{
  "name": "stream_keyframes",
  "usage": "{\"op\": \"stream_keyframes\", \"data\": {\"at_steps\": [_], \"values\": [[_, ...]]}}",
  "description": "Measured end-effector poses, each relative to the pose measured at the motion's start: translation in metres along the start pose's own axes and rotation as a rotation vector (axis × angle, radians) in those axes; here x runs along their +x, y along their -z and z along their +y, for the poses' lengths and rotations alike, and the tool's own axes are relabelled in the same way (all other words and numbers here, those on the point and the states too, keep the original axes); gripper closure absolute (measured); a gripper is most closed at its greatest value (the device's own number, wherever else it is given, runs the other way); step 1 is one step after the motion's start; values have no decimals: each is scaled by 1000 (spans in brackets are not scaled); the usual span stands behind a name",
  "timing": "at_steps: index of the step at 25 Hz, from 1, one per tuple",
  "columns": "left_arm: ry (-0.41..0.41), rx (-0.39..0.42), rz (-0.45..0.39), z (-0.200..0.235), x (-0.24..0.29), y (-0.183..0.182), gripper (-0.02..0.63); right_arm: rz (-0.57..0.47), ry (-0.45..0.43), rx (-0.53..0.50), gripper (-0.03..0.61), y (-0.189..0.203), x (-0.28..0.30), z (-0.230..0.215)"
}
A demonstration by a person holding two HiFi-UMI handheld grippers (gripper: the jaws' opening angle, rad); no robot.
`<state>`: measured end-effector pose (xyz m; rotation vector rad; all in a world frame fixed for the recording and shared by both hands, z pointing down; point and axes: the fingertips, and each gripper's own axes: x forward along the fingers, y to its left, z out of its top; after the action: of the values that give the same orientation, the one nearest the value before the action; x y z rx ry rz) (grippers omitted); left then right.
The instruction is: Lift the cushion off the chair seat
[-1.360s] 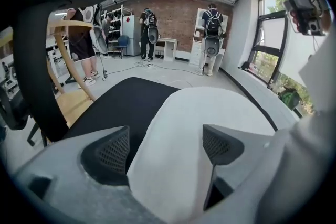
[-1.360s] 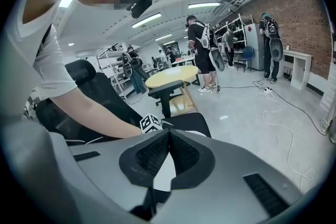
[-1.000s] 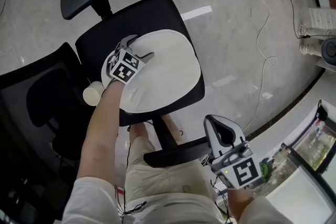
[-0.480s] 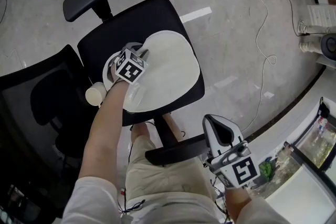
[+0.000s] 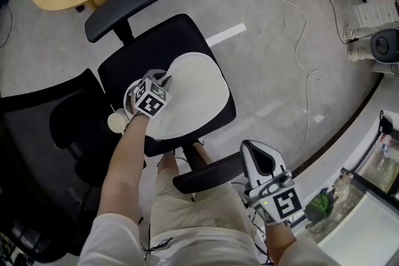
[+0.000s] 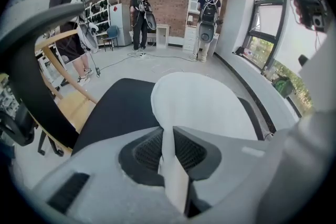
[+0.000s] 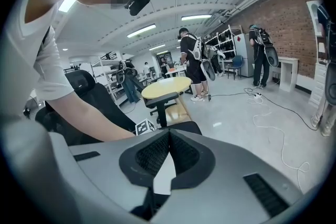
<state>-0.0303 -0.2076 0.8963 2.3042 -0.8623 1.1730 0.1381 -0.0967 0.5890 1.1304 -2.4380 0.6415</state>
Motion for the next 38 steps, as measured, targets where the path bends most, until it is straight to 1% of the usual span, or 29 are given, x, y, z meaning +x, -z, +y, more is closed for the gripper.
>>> {"op": "stream_keyframes", "data": {"at_steps": [5, 7, 9, 11, 13, 15, 22, 27, 30, 38], "values": [[10, -29, -53, -28, -45, -18, 566, -17, 6, -16, 577, -23, -25, 10], [3, -43, -89, -31, -64, -27, 568, -43, 8, -34, 575, -36, -29, 15], [-26, -59, -128, -25, -83, -38, 568, -87, 9, -54, 577, -52, -30, 19], [-53, -94, -156, -23, -103, -45, 569, -120, 9, -71, 577, -69, -35, 23], [-69, -131, -170, -24, -121, -50, 569, -142, 11, -92, 575, -86, -42, 27], [-88, -148, -178, -23, -137, -53, 570, -161, 15, -114, 577, -100, -48, 30], [-185, -141, -242, -6, -186, -77, 569, -213, 24, -160, 577, -135, -59, 31], [-228, -136, -300, 0, -216, -96, 569, -233, 1, -182, 577, -149, -60, 36], [-265, -148, -332, 8, -244, -113, 569, -252, -14, -193, 575, -163, -59, 39], [-367, -211, -491, 38, -326, -144, 568, -318, -30, -204, 577, -204, -51, 42]]}}
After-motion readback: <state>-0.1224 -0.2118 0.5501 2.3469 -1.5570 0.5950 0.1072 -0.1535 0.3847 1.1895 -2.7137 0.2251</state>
